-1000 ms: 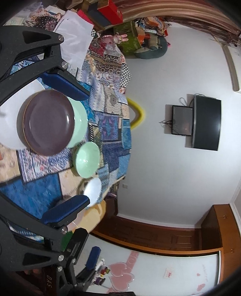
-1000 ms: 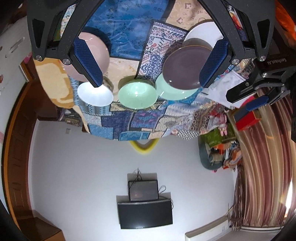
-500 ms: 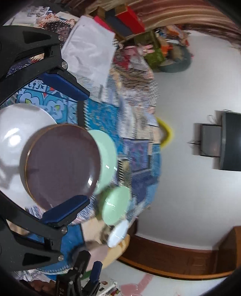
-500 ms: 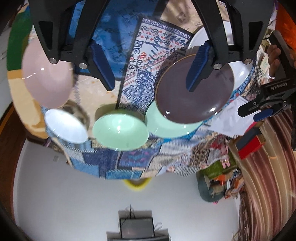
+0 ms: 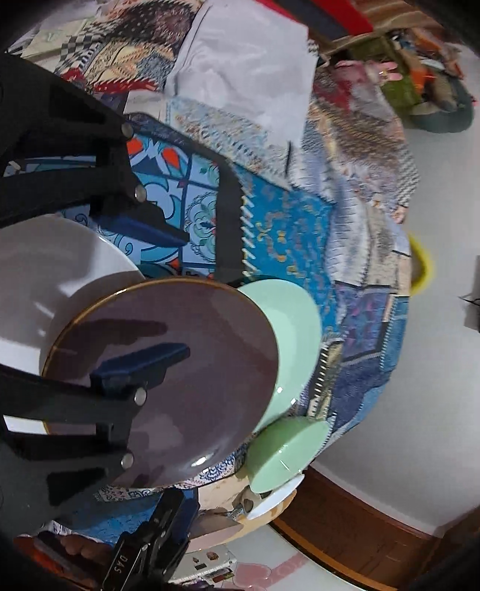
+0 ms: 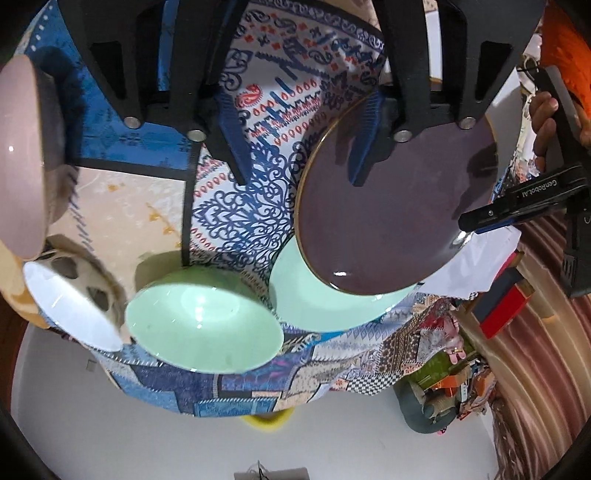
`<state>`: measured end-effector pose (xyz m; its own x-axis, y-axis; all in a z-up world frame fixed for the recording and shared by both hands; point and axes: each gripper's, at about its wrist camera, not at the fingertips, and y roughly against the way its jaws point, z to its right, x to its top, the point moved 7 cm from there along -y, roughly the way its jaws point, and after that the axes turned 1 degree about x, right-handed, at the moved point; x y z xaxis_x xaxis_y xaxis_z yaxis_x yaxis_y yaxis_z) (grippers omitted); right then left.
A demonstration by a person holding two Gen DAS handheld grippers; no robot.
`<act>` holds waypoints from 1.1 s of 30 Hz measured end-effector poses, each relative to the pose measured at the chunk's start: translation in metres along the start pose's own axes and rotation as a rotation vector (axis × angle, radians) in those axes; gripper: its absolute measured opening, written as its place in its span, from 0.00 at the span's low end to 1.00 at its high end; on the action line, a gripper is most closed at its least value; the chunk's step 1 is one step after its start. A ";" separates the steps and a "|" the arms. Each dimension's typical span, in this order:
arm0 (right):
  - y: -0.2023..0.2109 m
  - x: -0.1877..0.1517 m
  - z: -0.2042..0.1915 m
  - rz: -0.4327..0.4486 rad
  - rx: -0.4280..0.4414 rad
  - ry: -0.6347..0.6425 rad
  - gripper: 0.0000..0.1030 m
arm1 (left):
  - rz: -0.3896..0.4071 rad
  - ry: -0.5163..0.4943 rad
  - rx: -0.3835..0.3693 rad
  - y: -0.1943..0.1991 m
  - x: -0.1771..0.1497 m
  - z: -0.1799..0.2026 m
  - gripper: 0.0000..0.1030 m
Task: Organize plates and bowls
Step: 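Move both tools to the dark purple plate and grip its rim, then lift the purple plate off the white plate and carry it toward the pink bowl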
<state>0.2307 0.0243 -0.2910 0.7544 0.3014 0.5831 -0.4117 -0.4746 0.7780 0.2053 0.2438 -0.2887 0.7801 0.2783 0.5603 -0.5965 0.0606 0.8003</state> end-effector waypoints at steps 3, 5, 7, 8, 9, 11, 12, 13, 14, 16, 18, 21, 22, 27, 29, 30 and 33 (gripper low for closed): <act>-0.006 -0.003 0.000 -0.019 0.025 -0.018 0.38 | -0.020 -0.003 0.000 -0.008 -0.001 -0.002 0.43; -0.007 -0.004 -0.001 -0.022 0.037 -0.023 0.34 | -0.037 0.003 -0.009 -0.012 -0.003 -0.002 0.39; -0.007 -0.004 -0.003 -0.024 0.049 -0.024 0.32 | -0.051 0.011 -0.032 -0.015 -0.003 -0.002 0.35; -0.008 -0.004 -0.004 -0.027 0.052 -0.020 0.31 | -0.054 0.015 -0.042 -0.015 -0.003 -0.001 0.34; -0.008 -0.004 -0.005 -0.028 0.056 -0.018 0.30 | -0.057 0.018 -0.052 -0.015 -0.002 0.000 0.31; -0.009 -0.003 -0.008 -0.034 0.072 -0.012 0.26 | -0.064 0.017 -0.067 -0.015 -0.003 0.002 0.28; -0.009 -0.003 -0.009 -0.033 0.067 -0.012 0.26 | -0.069 0.015 -0.071 -0.016 -0.003 0.004 0.28; -0.009 -0.002 -0.009 -0.030 0.064 -0.011 0.26 | -0.069 0.018 -0.068 -0.016 -0.002 0.004 0.28; -0.010 -0.002 -0.009 -0.029 0.062 -0.010 0.26 | -0.072 0.019 -0.068 -0.016 -0.002 0.004 0.28; -0.010 -0.001 -0.007 -0.032 0.060 -0.016 0.26 | -0.078 0.025 -0.071 -0.016 -0.002 0.004 0.28; -0.007 -0.001 -0.003 -0.028 0.062 -0.031 0.26 | -0.078 0.017 -0.068 -0.015 -0.002 0.006 0.28; -0.004 -0.002 0.002 -0.030 0.085 -0.056 0.25 | -0.076 -0.026 -0.056 -0.011 -0.005 0.014 0.28; -0.003 -0.003 0.002 -0.029 0.088 -0.059 0.25 | -0.077 -0.028 -0.060 -0.011 -0.006 0.016 0.28; 0.007 -0.005 0.004 -0.018 0.077 -0.047 0.25 | -0.075 -0.020 -0.058 -0.008 -0.009 0.022 0.28; 0.013 -0.005 0.006 -0.012 0.076 -0.048 0.25 | -0.074 -0.014 -0.067 -0.006 -0.010 0.025 0.28; 0.016 -0.005 0.007 -0.007 0.074 -0.048 0.25 | -0.072 -0.010 -0.071 -0.004 -0.010 0.027 0.28; 0.027 -0.005 0.009 0.010 0.068 -0.042 0.25 | -0.064 0.004 -0.085 0.004 -0.010 0.033 0.28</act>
<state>0.2202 0.0025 -0.2754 0.7717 0.2627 0.5792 -0.3846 -0.5326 0.7540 0.2015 0.2095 -0.2839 0.8165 0.2755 0.5073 -0.5593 0.1598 0.8134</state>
